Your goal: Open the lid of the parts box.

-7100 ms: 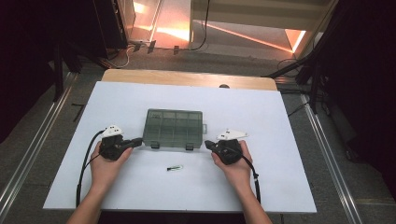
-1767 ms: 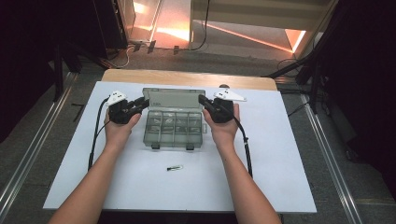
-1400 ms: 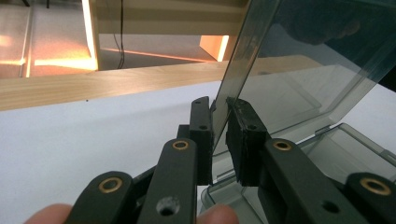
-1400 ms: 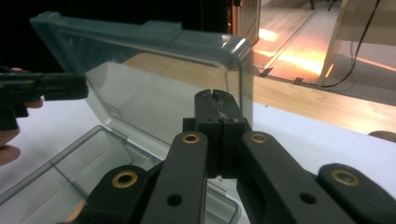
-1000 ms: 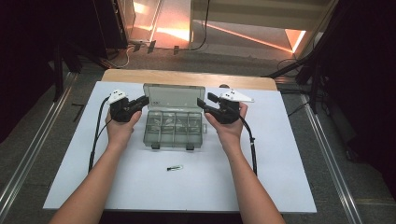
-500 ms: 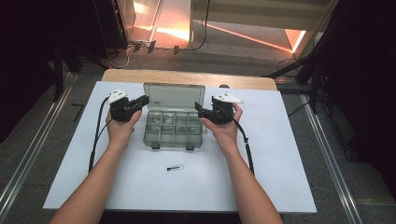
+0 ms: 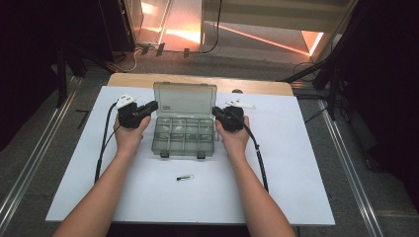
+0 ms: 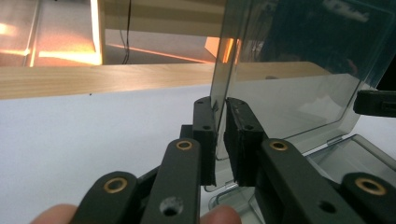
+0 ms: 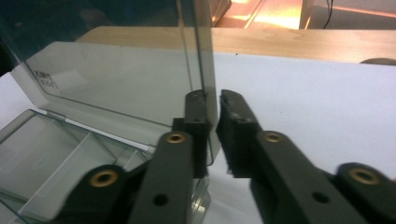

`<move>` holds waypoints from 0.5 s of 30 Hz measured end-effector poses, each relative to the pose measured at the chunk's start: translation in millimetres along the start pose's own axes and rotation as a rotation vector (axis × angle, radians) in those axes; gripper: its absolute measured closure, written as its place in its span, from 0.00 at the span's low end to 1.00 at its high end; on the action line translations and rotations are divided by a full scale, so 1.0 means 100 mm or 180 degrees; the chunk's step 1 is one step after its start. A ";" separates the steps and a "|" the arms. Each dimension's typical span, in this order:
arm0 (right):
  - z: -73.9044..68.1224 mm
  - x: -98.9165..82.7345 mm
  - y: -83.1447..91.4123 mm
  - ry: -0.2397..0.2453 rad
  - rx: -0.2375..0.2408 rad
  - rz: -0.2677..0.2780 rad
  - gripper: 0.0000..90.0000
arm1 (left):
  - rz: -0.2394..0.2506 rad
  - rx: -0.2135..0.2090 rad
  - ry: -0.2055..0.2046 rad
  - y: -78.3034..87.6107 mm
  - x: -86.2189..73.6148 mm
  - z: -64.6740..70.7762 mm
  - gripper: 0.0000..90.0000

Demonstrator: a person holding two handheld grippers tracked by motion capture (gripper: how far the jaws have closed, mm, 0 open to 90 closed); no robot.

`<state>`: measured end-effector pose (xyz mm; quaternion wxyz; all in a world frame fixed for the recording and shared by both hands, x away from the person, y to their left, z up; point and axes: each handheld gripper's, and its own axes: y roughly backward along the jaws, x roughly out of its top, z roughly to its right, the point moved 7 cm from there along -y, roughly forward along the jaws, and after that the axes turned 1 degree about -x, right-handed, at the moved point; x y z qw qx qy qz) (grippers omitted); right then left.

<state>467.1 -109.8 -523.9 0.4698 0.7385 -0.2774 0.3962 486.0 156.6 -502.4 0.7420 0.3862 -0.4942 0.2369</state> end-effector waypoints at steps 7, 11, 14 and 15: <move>0.00 0.02 -0.02 0.0034 -0.0084 -0.0074 0.97 | -0.0048 0.0041 0.0088 -0.04 -0.04 -0.03 0.93; 0.00 0.02 -0.03 0.0034 -0.0079 -0.0076 0.97 | -0.0098 0.0073 0.0136 -0.08 -0.08 -0.04 0.91; 0.01 0.02 -0.03 0.0015 -0.0074 -0.0076 0.97 | -0.0123 0.0087 0.0191 -0.09 -0.09 -0.06 0.88; 0.01 0.02 -0.03 0.0010 -0.0068 -0.0082 0.97 | -0.0136 0.0086 0.0221 -0.10 -0.08 -0.07 0.88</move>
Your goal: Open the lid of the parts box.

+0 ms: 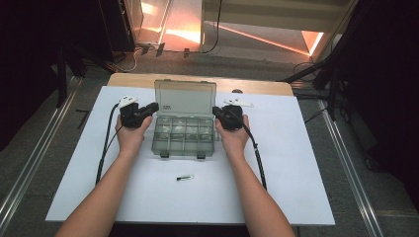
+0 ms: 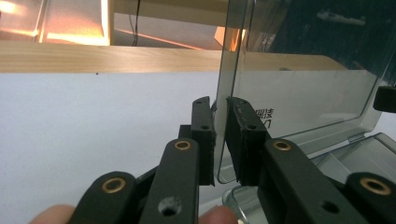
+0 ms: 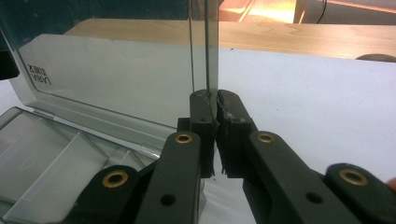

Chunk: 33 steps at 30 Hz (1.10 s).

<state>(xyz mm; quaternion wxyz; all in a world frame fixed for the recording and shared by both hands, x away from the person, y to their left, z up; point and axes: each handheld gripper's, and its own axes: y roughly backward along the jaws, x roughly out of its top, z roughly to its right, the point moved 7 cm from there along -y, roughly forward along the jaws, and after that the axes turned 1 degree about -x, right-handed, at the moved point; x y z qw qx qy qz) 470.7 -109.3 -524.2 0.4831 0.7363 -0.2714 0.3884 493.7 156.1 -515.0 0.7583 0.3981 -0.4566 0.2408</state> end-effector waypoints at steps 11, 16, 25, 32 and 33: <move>0.02 0.01 -0.03 -0.0071 0.0041 -0.0061 0.97 | -0.0230 -0.0045 0.0123 -0.07 0.01 -0.02 0.90; 0.03 0.02 -0.06 -0.0111 0.0032 -0.0105 0.97 | -0.0265 0.0008 0.0135 -0.09 0.00 -0.02 0.93; 0.05 0.03 -0.10 -0.0183 0.0048 -0.0194 0.98 | -0.0368 -0.0028 0.0254 -0.12 0.01 -0.06 0.94; 0.06 0.03 -0.13 -0.0204 0.0040 -0.0243 0.97 | -0.0466 -0.0035 0.0427 -0.14 0.02 -0.08 0.93; 0.07 0.03 -0.14 -0.0225 0.0045 -0.0267 0.97 | -0.0487 -0.0037 0.0489 -0.15 0.02 -0.08 0.93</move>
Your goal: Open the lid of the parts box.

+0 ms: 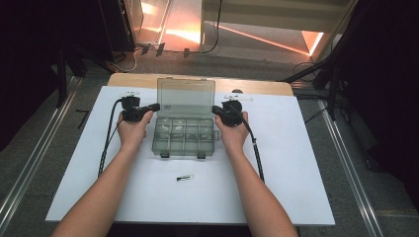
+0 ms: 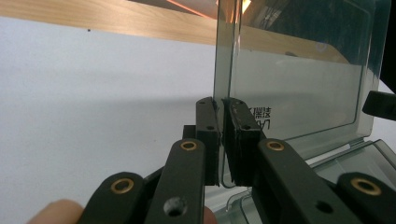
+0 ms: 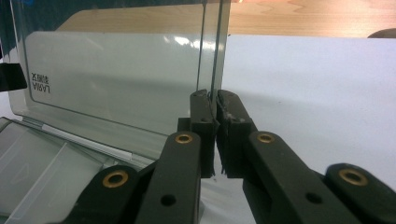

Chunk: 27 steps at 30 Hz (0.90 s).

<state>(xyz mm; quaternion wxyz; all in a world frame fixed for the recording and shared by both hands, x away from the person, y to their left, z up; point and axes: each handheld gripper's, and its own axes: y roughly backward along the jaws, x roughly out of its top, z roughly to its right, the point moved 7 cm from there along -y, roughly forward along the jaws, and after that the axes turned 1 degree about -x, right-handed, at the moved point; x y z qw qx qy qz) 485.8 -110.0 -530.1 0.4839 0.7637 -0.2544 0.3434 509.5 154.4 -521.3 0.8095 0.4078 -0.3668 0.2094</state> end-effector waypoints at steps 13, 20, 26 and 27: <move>0.03 0.00 -0.06 -0.0129 0.0074 -0.0068 0.95 | -0.0026 -0.0075 0.0122 -0.03 -0.01 -0.04 0.93; 0.04 -0.04 -0.10 -0.0175 0.0084 -0.0098 0.93 | -0.0042 0.0052 0.0062 -0.06 -0.03 -0.05 0.92; 0.06 -0.05 -0.12 -0.0180 0.0105 -0.0112 0.93 | -0.0044 0.0075 0.0055 -0.07 -0.04 -0.06 0.92; 0.06 -0.06 -0.12 -0.0175 0.0103 -0.0113 0.93 | -0.0047 0.0082 0.0049 -0.08 -0.04 -0.06 0.92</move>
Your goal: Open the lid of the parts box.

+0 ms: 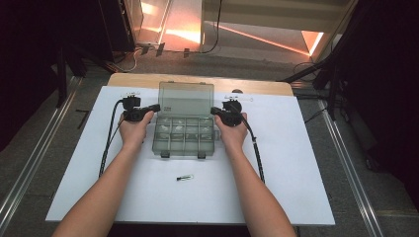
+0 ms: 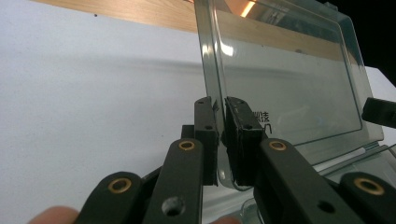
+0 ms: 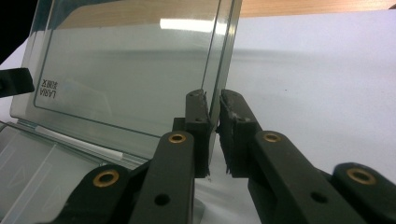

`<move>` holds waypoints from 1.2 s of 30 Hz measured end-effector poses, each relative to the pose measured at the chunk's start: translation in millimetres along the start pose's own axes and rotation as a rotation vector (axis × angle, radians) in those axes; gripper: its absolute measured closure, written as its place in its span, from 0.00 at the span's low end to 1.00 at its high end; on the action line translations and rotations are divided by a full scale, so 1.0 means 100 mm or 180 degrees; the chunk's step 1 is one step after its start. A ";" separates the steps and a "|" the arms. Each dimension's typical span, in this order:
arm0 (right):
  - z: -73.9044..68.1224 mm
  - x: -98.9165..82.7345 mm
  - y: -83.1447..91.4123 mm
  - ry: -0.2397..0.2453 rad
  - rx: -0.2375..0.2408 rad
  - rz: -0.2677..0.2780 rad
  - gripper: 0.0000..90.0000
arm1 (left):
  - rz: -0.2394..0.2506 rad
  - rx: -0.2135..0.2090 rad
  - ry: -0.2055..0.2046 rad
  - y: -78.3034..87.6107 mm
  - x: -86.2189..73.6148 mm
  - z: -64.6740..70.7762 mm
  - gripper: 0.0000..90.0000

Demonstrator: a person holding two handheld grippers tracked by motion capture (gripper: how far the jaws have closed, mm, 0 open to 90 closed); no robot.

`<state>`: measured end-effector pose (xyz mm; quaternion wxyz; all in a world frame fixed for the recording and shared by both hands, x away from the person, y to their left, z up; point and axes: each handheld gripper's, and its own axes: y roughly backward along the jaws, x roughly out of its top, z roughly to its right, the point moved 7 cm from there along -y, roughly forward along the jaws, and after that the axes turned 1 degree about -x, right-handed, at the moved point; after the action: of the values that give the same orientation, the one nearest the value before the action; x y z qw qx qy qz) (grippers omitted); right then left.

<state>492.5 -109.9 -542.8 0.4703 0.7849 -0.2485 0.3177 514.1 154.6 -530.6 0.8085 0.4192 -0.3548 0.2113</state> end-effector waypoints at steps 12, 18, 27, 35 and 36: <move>-0.04 -0.05 0.00 0.0068 0.0142 -0.0012 0.70 | 0.0008 0.0026 -0.0158 0.00 -0.02 0.01 0.82; -0.03 -0.04 0.12 0.0151 0.0132 0.0138 0.41 | 0.0166 -0.0077 -0.0325 0.14 0.03 0.13 0.46; -0.12 -0.04 0.39 0.0349 0.0180 0.0406 0.14 | 0.0373 -0.0110 -0.0612 0.32 -0.03 0.28 0.10; -0.18 -0.15 0.57 0.0574 0.0129 0.0501 0.01 | 0.0487 -0.0237 -0.0787 0.53 -0.12 0.42 0.09; -0.19 -0.16 0.59 0.0581 0.0151 0.0503 0.00 | 0.0502 -0.0248 -0.0824 0.56 -0.13 0.43 0.09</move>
<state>436.0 -117.0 -513.7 0.4458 0.7416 -0.2582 0.4297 452.6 149.4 -493.4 0.7526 0.3821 -0.4958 0.2044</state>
